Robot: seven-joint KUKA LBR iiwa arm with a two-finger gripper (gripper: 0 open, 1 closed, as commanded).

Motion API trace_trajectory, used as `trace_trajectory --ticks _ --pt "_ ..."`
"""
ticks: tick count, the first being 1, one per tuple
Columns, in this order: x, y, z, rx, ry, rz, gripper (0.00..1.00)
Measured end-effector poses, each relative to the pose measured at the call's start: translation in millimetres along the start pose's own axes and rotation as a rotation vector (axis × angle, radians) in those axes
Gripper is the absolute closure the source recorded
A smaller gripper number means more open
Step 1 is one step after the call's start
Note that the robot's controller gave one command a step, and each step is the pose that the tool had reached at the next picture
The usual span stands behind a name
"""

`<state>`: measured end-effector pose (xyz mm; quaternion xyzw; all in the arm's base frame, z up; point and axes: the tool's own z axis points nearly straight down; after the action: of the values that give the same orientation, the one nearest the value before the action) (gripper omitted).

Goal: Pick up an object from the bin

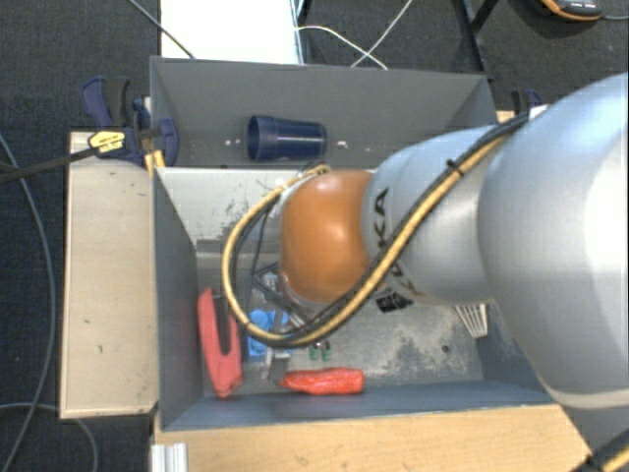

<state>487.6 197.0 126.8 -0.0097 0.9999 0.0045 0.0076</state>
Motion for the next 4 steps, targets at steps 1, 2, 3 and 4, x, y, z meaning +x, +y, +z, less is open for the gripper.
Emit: trace_trajectory --ticks 1,2,3,4 --pt "-0.1 -17.9 58.1 0.003 0.005 -0.215 0.00" --pt "-11.5 -16.9 20.7 -0.001 -0.004 0.028 0.00" --pt "-0.4 -18.0 -51.9 0.000 -0.003 -0.156 0.00" --pt "5.7 -15.7 43.3 0.001 0.003 0.065 0.00"
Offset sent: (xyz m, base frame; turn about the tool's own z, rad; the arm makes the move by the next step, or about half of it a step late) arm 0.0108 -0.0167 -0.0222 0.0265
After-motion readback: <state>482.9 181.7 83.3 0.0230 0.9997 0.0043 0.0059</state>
